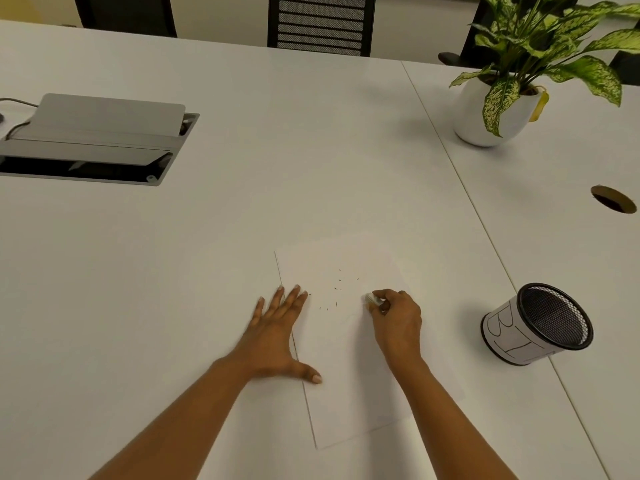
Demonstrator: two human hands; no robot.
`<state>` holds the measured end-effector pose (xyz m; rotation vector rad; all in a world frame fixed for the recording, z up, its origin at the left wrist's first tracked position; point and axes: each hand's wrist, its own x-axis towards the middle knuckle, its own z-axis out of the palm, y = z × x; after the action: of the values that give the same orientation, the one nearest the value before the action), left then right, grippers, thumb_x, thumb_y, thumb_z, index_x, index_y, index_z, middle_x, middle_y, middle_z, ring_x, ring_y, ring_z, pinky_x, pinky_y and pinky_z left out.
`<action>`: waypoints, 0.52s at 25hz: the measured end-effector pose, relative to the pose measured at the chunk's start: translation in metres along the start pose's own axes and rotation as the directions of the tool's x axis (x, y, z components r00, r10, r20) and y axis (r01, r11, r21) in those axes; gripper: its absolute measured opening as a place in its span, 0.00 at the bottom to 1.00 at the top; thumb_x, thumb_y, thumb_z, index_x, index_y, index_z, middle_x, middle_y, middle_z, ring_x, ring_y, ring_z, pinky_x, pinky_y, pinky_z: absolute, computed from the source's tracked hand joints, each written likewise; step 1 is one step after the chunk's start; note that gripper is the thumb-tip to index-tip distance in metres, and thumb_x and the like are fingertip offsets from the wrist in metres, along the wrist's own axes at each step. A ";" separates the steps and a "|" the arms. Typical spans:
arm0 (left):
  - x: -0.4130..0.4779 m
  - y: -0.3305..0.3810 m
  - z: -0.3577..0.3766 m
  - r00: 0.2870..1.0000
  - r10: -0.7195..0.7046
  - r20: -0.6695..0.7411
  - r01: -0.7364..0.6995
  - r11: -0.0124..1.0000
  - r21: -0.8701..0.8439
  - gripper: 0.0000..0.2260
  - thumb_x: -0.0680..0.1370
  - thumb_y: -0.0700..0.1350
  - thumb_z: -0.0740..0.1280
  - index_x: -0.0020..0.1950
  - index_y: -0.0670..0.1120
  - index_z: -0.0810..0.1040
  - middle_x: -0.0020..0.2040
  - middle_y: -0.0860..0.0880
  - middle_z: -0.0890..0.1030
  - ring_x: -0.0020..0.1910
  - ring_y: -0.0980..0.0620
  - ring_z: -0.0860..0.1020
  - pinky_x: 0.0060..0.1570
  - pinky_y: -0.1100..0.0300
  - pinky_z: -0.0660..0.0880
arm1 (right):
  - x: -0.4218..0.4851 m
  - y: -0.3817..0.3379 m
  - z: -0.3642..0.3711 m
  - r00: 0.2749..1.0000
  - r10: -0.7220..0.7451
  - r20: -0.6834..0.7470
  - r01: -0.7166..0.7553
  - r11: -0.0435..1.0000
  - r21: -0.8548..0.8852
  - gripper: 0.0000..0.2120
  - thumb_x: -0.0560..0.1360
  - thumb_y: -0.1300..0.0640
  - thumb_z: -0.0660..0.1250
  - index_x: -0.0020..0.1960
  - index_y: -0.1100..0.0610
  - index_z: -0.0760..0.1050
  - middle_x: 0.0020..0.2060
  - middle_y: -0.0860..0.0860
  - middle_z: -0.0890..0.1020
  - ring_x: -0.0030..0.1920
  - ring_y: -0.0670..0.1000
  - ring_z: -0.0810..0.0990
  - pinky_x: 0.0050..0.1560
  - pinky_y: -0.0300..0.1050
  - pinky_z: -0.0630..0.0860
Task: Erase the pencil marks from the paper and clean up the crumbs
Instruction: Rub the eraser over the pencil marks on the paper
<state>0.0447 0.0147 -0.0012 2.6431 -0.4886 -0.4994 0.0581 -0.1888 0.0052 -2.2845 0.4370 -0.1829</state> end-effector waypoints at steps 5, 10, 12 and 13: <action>0.005 -0.005 -0.003 0.998 -0.010 0.065 0.003 0.995 0.100 0.65 0.49 0.79 0.61 0.73 0.50 0.31 0.72 0.55 0.29 0.70 0.54 0.28 0.67 0.52 0.29 | -0.018 -0.006 0.003 0.995 -0.095 0.023 0.095 0.995 -0.001 0.07 0.75 0.60 0.64 0.50 0.61 0.77 0.40 0.50 0.73 0.40 0.48 0.74 0.41 0.31 0.66; 0.005 0.004 -0.005 0.989 -0.099 0.109 0.087 0.990 0.112 0.63 0.57 0.69 0.72 0.73 0.48 0.32 0.73 0.52 0.30 0.72 0.51 0.31 0.68 0.46 0.31 | -0.076 -0.007 0.021 0.892 -0.402 0.206 0.402 0.914 0.044 0.06 0.74 0.60 0.66 0.48 0.59 0.79 0.35 0.47 0.71 0.34 0.36 0.68 0.36 0.24 0.66; 0.006 0.006 -0.005 0.987 -0.109 0.122 0.093 0.988 0.125 0.63 0.58 0.68 0.72 0.73 0.48 0.32 0.74 0.51 0.31 0.72 0.51 0.31 0.68 0.46 0.32 | -0.060 -0.012 0.024 0.894 -0.404 0.193 0.410 0.912 0.011 0.08 0.74 0.59 0.65 0.51 0.60 0.79 0.37 0.48 0.71 0.34 0.39 0.68 0.34 0.24 0.65; 0.006 0.006 -0.005 0.986 -0.111 0.127 0.095 0.987 0.132 0.62 0.58 0.68 0.72 0.73 0.48 0.32 0.74 0.51 0.31 0.72 0.51 0.31 0.68 0.46 0.32 | -0.049 -0.016 0.026 0.906 -0.386 0.173 0.393 0.920 -0.003 0.09 0.75 0.59 0.65 0.52 0.61 0.78 0.38 0.48 0.71 0.34 0.42 0.69 0.34 0.25 0.64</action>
<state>0.0501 0.0087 0.0048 2.7783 -0.4374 -0.7030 0.0233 -0.1429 -0.0010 -2.3801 -0.1118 -0.1781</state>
